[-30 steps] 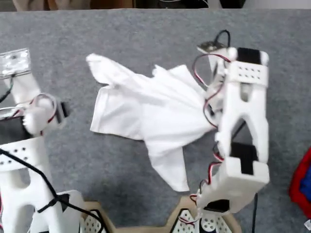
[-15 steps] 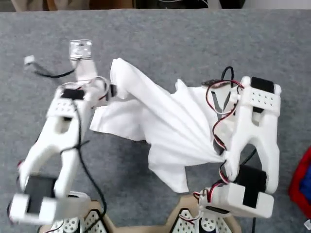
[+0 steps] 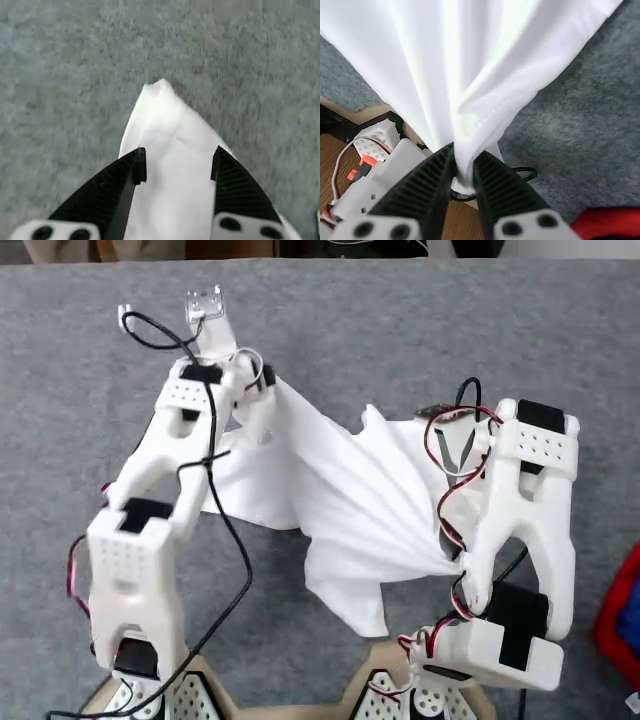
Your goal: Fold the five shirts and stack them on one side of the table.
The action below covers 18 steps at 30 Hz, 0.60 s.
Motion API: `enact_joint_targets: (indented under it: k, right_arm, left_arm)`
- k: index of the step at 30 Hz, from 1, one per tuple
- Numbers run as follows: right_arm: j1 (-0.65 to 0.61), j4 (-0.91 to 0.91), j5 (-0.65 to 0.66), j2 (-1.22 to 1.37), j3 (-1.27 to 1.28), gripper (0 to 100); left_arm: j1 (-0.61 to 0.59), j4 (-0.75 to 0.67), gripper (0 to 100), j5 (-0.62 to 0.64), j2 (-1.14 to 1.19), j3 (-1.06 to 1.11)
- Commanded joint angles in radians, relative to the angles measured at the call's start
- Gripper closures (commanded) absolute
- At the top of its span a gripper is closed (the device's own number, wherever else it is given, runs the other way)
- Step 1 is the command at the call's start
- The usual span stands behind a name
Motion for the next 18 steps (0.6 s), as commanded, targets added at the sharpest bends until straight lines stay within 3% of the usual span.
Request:
enact_joint_targets:
  k: [1, 7, 11, 15, 18]
  right_arm:
    - [0.012, 0.012, 0.012, -0.045, 0.002, 99.2]
    - [0.012, 0.012, 0.012, -0.045, 0.002, 99.2]
    - [0.01, 0.012, 0.012, -0.045, 0.001, 99.2]
    - [0.01, 0.012, 0.012, -0.045, -0.001, 99.2]
    - [0.01, 0.012, 0.012, -0.045, -0.001, 99.2]
  left_arm:
    - [0.002, 0.094, 78, 0.023, 0.122, -0.295]
    - [0.002, 0.381, 79, 0.014, 0.366, -0.661]
    - [0.003, 0.58, 88, 0.003, 0.479, -0.899]
    - [0.006, 0.678, 99, -0.061, 0.559, -1.086]
    - [0.005, 0.747, 98, -0.064, 0.578, -1.208]
